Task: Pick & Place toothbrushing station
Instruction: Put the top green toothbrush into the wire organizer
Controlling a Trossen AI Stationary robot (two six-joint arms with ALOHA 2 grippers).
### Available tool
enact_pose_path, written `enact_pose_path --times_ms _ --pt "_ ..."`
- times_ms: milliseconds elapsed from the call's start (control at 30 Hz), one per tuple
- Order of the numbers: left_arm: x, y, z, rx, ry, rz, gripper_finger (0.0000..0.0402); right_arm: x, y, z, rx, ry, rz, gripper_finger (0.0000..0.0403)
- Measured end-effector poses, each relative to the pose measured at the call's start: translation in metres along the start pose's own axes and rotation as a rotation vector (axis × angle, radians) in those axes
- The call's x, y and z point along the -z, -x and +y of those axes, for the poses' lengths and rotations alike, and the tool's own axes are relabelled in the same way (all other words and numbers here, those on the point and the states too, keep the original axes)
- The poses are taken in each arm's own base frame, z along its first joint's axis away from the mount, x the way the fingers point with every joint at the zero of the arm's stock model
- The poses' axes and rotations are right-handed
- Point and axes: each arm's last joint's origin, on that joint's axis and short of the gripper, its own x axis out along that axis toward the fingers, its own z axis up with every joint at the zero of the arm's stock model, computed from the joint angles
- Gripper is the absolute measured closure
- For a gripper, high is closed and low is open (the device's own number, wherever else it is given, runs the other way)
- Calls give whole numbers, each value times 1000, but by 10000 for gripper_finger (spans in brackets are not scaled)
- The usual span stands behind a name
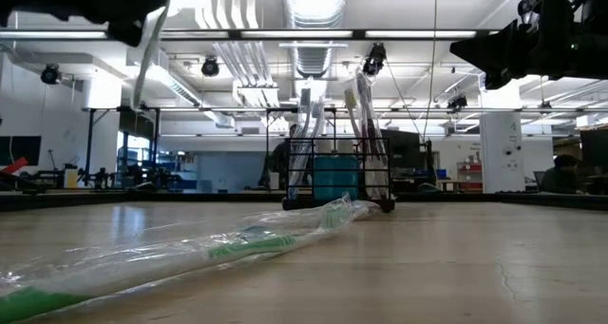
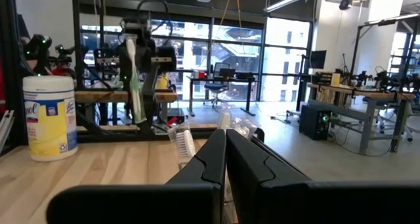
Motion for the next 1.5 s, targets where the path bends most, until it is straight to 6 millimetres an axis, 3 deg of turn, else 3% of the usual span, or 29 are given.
enact_pose_path --times_ms 233,533,800,1067,1233,1333,1500 --pt "23 13 2 -3 5 -46 400 0 0 0 0 0 0 394" --pt "46 14 1 -23 13 -38 400 0 0 0 0 4 0 394" --pt "15 4 1 -36 50 -205 401 -1 0 0 1 5 -7 394" --pt "-15 -41 -6 -39 -36 -163 401 -1 0 0 1 8 -7 394" --pt "-24 -76 -5 -83 -123 -251 401 -1 0 0 0 10 -7 394" --pt "-35 -96 8 -89 -121 -289 401 -1 0 0 0 10 -7 394" --pt "-19 -132 41 -16 -33 -183 401 -1 0 0 1 11 -7 394"
